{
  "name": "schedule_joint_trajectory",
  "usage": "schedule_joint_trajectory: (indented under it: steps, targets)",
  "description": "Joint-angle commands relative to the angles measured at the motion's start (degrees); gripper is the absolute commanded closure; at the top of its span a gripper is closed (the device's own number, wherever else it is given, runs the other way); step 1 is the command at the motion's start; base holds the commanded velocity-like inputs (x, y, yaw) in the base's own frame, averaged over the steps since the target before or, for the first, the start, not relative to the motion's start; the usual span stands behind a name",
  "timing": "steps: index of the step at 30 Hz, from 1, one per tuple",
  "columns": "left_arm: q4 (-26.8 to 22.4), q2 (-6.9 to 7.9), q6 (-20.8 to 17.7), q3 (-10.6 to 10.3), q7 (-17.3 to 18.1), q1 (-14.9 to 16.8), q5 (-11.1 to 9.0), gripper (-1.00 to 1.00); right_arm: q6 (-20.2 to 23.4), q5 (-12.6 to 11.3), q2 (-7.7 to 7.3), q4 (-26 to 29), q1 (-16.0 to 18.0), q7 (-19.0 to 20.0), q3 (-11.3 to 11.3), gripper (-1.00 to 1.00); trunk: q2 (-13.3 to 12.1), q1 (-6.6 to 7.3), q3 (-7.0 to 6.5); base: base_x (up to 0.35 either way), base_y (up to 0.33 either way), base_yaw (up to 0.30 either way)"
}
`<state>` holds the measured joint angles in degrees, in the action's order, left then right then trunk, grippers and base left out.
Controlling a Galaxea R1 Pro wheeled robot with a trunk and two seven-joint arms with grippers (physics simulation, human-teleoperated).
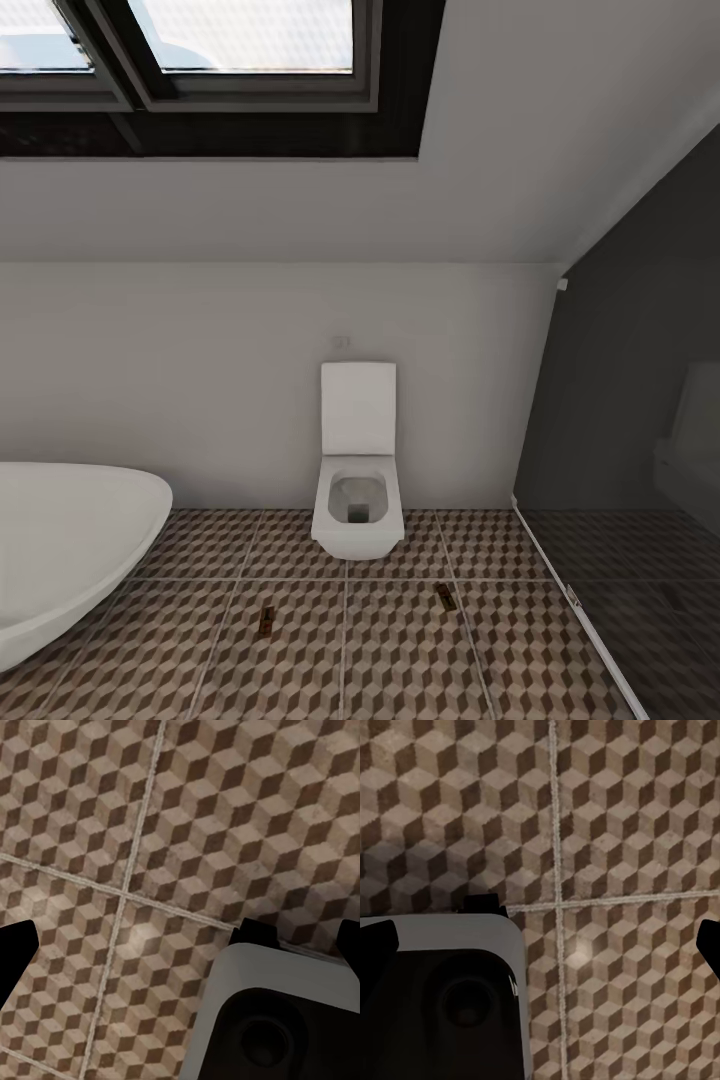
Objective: Take the four mousetraps from the cabinet in the bathroom and place them on the bathroom floor. Make sure all four end up on the same floor surface, and ensure that at least two of them are either under or directly next to the same bathroom sink.
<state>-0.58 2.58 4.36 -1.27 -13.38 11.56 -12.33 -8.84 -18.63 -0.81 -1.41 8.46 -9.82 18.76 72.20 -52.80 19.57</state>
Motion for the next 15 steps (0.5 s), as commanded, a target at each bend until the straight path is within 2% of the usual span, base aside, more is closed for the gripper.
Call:
schedule_joint_trajectory:
  steps: [1,15]
  targets:
    - [0.0,-0.01,0.2,-0.2,-0.1,0.0,-0.4,-1.00,-0.3,-0.5,0.02,-0.2,0.1,0.0,0.5,-1.00,0.0,0.00,0.07,0.000,0.000,0.000]
    - [0.0,0.13,0.2,-0.3,-0.1,0.0,-0.3,-1.00,-0.3,-0.4,0.02,-0.1,0.1,0.0,0.6,-1.00,0.0,0.00,0.07,0.000,0.000,0.000]
